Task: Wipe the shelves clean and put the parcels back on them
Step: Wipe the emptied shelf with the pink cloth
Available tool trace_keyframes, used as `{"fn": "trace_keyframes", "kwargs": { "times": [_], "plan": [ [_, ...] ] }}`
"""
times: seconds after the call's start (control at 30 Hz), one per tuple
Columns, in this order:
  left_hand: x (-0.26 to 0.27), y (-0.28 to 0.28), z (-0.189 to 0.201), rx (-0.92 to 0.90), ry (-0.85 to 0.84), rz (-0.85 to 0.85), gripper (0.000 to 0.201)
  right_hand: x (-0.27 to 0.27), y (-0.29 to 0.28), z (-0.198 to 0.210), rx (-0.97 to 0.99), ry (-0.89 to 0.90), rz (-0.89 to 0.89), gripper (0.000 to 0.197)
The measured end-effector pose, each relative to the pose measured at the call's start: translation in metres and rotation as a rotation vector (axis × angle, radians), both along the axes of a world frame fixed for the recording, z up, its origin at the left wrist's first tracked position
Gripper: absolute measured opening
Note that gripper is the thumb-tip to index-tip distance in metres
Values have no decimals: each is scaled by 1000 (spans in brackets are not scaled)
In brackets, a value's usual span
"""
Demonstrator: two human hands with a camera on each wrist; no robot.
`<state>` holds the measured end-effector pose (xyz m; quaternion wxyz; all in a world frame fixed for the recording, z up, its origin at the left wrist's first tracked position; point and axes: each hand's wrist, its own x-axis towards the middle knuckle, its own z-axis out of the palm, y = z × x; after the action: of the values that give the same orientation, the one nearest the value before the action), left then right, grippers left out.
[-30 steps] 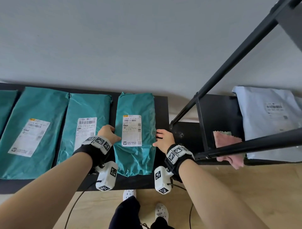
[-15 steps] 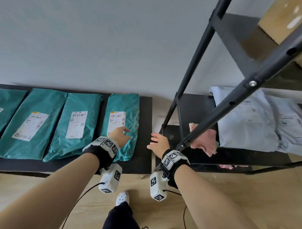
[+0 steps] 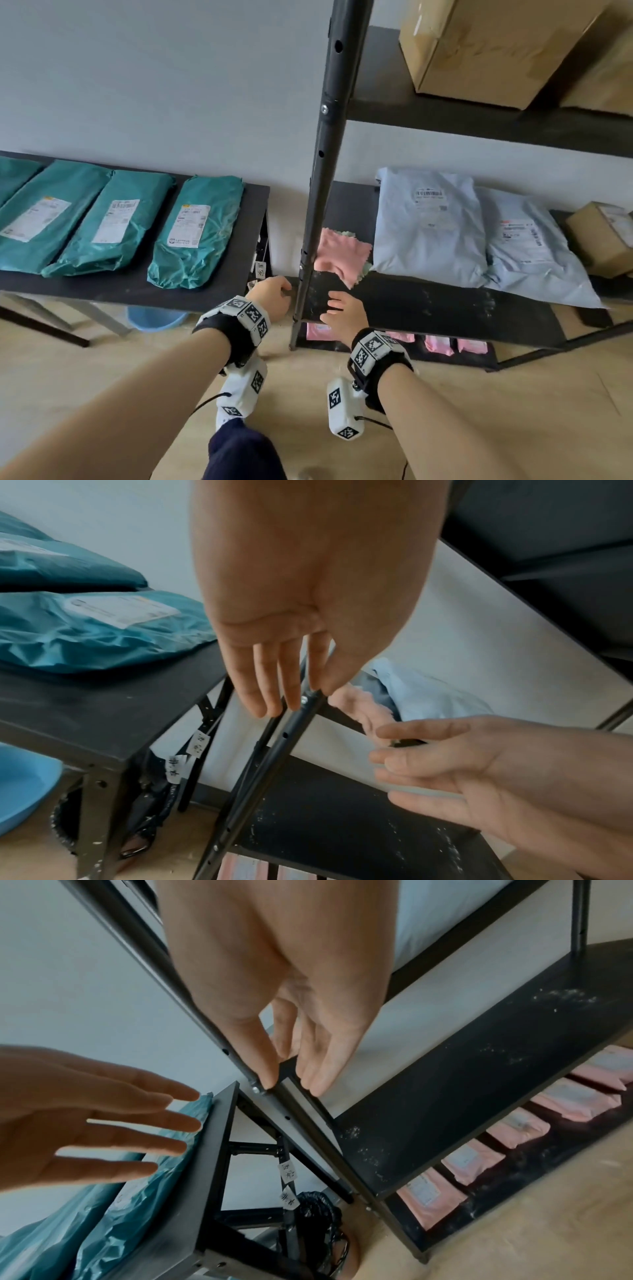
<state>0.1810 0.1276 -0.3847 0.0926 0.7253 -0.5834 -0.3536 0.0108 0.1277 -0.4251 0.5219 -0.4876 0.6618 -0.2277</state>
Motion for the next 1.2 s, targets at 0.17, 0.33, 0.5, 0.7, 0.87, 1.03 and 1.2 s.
{"fn": "trace_keyframes", "kwargs": {
  "times": [0.17, 0.33, 0.5, 0.7, 0.87, 1.03, 1.2],
  "plan": [
    [-37, -14, 5, -34, -56, -88, 33, -29, -24, 16, -148, 172, 99, 50],
    [-39, -36, -16, 56, -138, -192, 31, -25, -63, 28, -318, 374, 240, 51],
    [-38, -51, -37, 100, -257, -343, 37, -11, -102, 6, -310, 496, 444, 98],
    [-35, -59, -48, 196, -233, -339, 38, -11, -127, -20, -231, 620, 627, 82],
    [-39, -59, -41, 232, -234, -323, 36, -19, -128, -21, -283, 555, 666, 74],
    [-53, -46, -30, 226, -259, -244, 33, -29, -114, -8, -312, 389, 548, 52],
    [-73, -14, -24, 226, -292, -201, 34, -55, -77, -8, -295, 288, 670, 59]
  ]
}}
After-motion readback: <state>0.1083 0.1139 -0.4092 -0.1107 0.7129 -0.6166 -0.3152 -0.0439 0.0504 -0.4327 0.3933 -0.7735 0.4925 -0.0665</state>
